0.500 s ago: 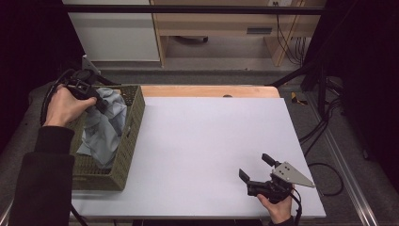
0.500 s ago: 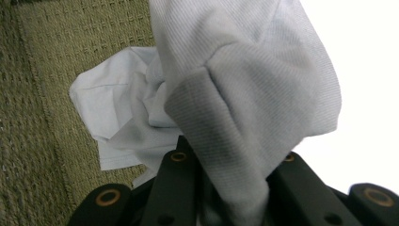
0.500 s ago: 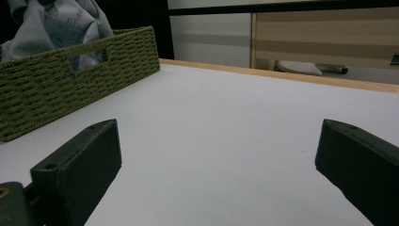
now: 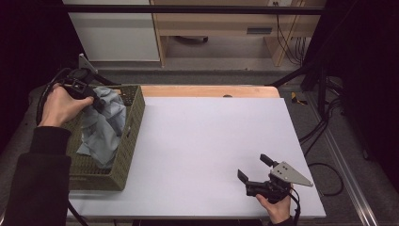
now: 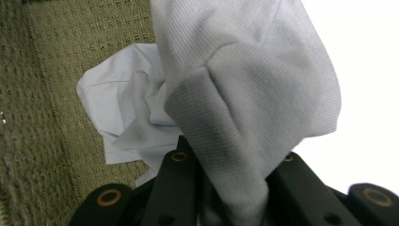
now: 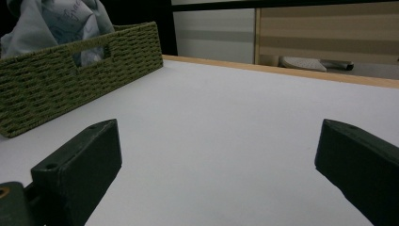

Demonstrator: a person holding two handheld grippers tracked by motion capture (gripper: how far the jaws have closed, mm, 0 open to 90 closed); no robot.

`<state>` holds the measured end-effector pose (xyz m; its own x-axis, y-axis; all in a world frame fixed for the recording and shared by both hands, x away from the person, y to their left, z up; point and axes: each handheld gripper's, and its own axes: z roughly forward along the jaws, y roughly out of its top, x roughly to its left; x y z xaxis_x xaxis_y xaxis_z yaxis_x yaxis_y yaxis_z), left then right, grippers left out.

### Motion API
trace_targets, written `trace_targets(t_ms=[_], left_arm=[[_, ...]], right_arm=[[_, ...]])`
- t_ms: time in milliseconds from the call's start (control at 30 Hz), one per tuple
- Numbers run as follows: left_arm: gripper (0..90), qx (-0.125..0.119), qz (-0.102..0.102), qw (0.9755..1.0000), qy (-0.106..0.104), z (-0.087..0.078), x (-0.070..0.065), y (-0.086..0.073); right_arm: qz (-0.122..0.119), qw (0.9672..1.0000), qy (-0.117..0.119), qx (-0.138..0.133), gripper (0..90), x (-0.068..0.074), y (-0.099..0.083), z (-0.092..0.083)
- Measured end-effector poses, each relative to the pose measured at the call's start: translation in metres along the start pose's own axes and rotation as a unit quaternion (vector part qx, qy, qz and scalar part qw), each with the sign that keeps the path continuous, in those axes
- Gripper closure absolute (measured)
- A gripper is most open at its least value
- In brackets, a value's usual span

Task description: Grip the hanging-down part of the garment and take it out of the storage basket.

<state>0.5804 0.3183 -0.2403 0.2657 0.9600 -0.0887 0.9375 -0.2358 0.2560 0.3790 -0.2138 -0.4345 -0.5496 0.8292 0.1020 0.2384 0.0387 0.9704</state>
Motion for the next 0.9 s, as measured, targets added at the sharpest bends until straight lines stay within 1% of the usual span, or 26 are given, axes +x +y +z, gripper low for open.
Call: trace_targets(t_ms=[67, 100, 133, 200, 300, 333, 367, 533, 567, 600, 767, 800, 833, 867, 900], left_arm=[[78.6, -0.002, 0.0, 1.0, 0.002, -0.002, 0.0, -0.001], [78.6, -0.005, 0.0, 1.0, 0.005, -0.008, 0.0, -0.001], [78.7, -0.008, 0.002, 0.9999, 0.006, -0.011, 0.0, -0.002], [78.7, -0.013, 0.0, 0.9999, 0.005, -0.015, 0.0, -0.002], [78.8, -0.02, 0.001, 0.9997, 0.011, -0.025, -0.002, -0.004], [78.8, -0.024, 0.004, 0.9996, 0.015, -0.033, -0.003, -0.005], [78.8, -0.024, 0.004, 0.9996, 0.015, -0.033, -0.003, -0.005], [78.8, -0.042, 0.006, 0.9989, 0.021, -0.055, -0.006, -0.006], [78.8, -0.049, 0.008, 0.9985, 0.022, -0.063, -0.008, -0.006], [78.9, -0.049, 0.008, 0.9985, 0.022, -0.063, -0.008, -0.006], [78.9, -0.067, 0.013, 0.9973, 0.029, -0.086, -0.011, -0.008], [78.9, -0.067, 0.013, 0.9973, 0.029, -0.086, -0.011, -0.008], [78.9, -0.075, 0.014, 0.9967, 0.028, -0.094, -0.012, -0.008], [78.9, -0.075, 0.014, 0.9967, 0.028, -0.094, -0.012, -0.008], [78.9, -0.083, 0.015, 0.9961, 0.028, -0.101, -0.013, -0.009]], right_arm=[[0.002, 1.0, -0.001, -0.001, 1.2, 0.001, 0.0, 0.0], [-0.002, 1.0, 0.002, 0.0, 1.2, 0.001, 0.0, 0.001], [-0.002, 1.0, 0.0, 0.0, 1.2, 0.001, 0.0, 0.001], [-0.002, 1.0, 0.002, 0.001, 1.2, 0.001, 0.0, 0.001], [0.003, 1.0, 0.0, 0.003, 1.2, 0.002, 0.0, 0.002], [0.003, 1.0, 0.003, -0.001, 1.2, 0.002, 0.0, 0.002], [-0.002, 1.0, 0.004, 0.001, 1.2, 0.002, 0.0, 0.002], [0.0, 1.0, 0.004, 0.001, 1.2, 0.002, 0.001, 0.002], [0.0, 1.0, 0.005, -0.001, 1.2, 0.002, 0.001, 0.002], [0.0, 1.0, 0.005, -0.001, 1.2, 0.002, 0.001, 0.002], [-0.001, 1.0, 0.007, 0.003, 1.2, 0.003, 0.001, 0.004], [-0.001, 1.0, 0.007, 0.003, 1.2, 0.003, 0.001, 0.004], [0.001, 1.0, 0.008, 0.002, 1.3, 0.003, 0.001, 0.005], [0.001, 1.0, 0.008, 0.003, 1.2, 0.004, 0.001, 0.006], [-0.002, 0.9999, 0.011, 0.003, 1.3, 0.004, 0.001, 0.006]])
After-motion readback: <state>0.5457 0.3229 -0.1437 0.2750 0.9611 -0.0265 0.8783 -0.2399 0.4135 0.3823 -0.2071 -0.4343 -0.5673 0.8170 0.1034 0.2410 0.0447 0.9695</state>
